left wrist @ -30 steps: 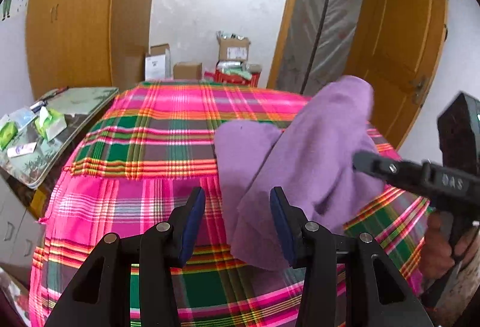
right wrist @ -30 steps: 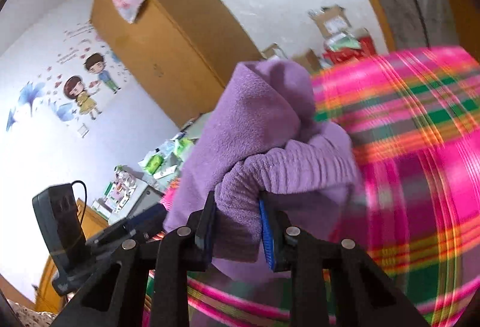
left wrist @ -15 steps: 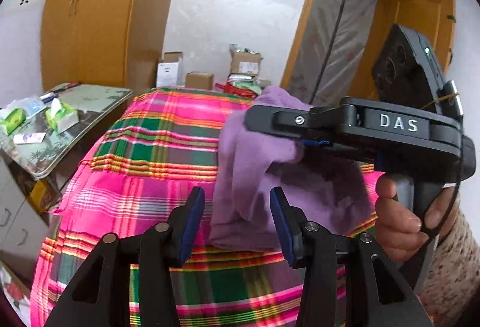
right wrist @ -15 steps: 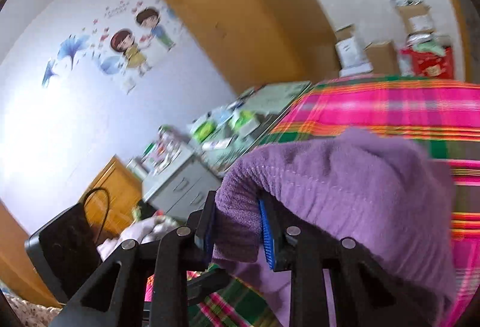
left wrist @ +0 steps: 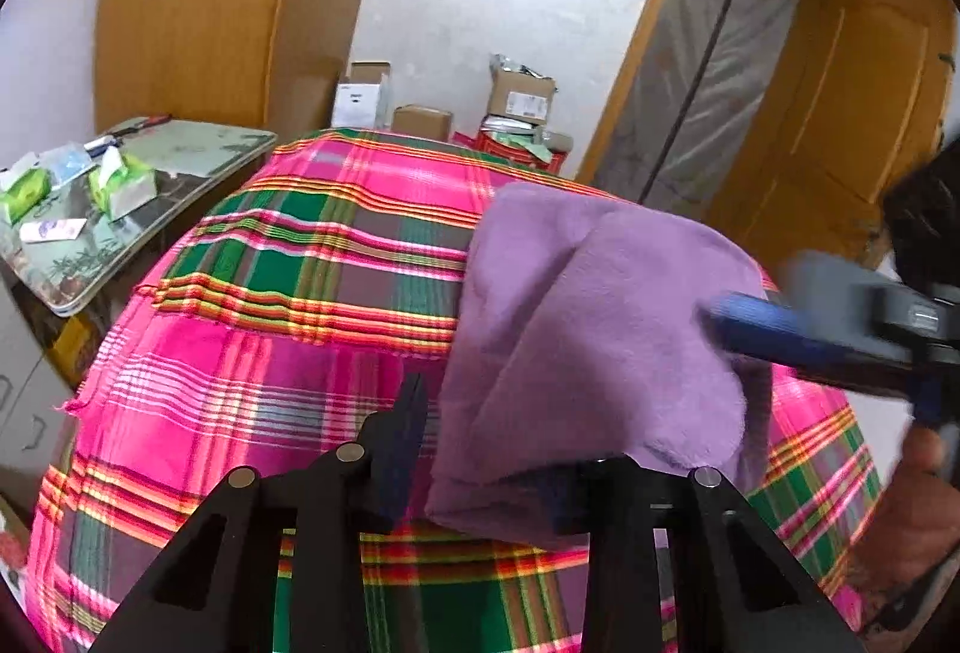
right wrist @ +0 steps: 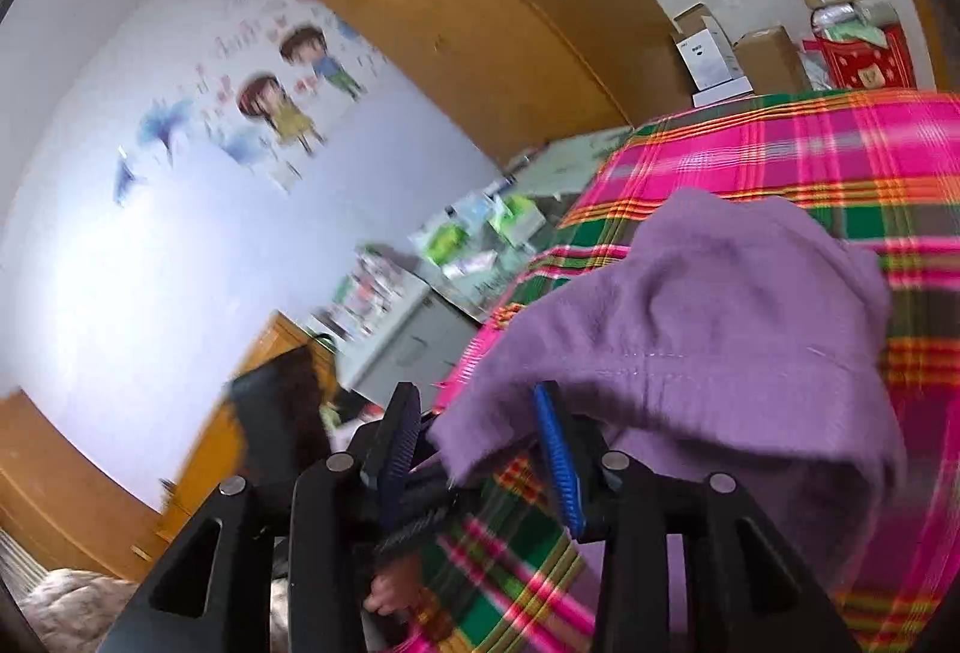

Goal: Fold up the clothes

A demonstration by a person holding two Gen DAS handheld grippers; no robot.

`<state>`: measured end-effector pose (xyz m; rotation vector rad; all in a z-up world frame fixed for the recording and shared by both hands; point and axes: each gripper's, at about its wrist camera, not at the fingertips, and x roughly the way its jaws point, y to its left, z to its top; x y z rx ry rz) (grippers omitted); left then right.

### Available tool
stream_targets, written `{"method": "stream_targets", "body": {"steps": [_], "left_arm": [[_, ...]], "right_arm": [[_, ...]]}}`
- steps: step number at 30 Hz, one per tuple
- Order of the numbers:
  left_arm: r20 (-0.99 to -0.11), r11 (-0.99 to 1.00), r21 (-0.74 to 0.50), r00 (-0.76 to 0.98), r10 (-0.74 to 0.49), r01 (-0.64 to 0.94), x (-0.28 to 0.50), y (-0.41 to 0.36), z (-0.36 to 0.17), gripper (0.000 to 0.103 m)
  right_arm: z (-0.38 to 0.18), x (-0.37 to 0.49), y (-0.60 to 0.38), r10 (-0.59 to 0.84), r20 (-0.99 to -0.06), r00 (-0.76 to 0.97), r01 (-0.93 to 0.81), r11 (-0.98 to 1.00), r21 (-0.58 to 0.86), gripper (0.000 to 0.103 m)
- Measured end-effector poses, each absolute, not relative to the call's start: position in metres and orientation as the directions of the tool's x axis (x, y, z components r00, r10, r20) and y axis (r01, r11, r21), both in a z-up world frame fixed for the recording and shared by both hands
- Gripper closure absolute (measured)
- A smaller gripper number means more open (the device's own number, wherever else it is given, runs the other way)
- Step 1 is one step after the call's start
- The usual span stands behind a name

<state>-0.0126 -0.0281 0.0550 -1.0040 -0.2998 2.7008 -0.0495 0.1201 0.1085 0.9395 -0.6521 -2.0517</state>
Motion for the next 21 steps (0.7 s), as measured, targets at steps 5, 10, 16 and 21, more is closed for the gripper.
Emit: {"method": "stream_targets", "body": {"steps": [5, 10, 16, 21], "left_arm": [[-0.614, -0.945, -0.301, -0.732, 0.295, -0.128, -0.017, -0.034, 0.053, 0.085], [-0.607, -0.942, -0.332, -0.751, 0.26, -0.059, -0.02, -0.05, 0.051, 0.085], [-0.611, -0.936, -0.35, -0.751, 0.25, -0.027, -0.022, -0.057, 0.047, 0.085], [-0.607, -0.936, -0.348, -0.75, 0.263, -0.047, -0.022, -0.055, 0.046, 0.085]], "right_arm": [[0.096, -0.029, 0.176, -0.673, -0.45, -0.587, 0.29, -0.693, 0.66, 0.06], [0.05, -0.028, 0.21, -0.487, -0.605, -0.63, 0.059, -0.807, 0.588, 0.058], [0.024, -0.041, 0.216, -0.612, -0.553, -0.565, 0.047, -0.693, 0.719, 0.058], [0.031, -0.046, 0.196, -0.601, -0.561, -0.57, 0.088, -0.724, 0.685, 0.082]]}}
